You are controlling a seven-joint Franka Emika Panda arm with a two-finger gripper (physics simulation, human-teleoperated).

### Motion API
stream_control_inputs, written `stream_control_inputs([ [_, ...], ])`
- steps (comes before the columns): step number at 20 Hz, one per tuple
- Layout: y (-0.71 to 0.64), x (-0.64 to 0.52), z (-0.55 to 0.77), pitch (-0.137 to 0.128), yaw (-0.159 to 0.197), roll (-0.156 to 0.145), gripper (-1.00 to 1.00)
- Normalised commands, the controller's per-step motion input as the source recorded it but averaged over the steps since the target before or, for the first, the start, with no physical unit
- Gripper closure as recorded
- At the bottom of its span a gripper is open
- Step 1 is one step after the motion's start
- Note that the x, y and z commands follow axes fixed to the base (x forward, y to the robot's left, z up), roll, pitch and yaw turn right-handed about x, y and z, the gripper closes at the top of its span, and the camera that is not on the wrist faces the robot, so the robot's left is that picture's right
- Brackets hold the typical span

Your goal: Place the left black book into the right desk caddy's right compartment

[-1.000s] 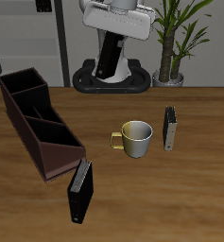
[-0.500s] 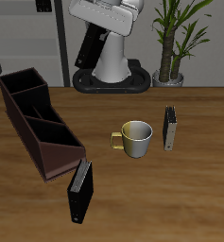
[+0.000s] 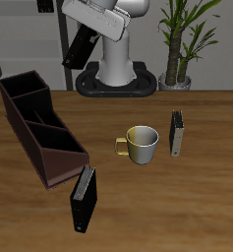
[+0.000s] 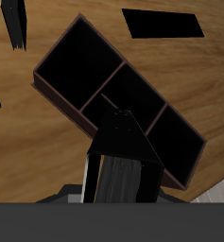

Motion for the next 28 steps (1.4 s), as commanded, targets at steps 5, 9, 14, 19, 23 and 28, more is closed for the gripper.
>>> stream_control_inputs([
  [5, -0.35, -0.23, -0.04, -0.005, -0.048, 0.025, 1.0],
  [9, -0.34, -0.22, 0.02, -0.004, -0.031, 0.025, 1.0],
  [14, -0.22, -0.19, 0.0, -0.016, 0.043, 0.011, 1.0],
  [19, -0.25, -0.06, 0.08, 0.009, 0.07, 0.015, 1.0],
  [23, -0.15, 0.03, 0.05, 0.01, 0.1, -0.025, 1.0],
  [28, -0.23, -0.03, 0.11, -0.011, 0.053, -0.048, 1.0],
])
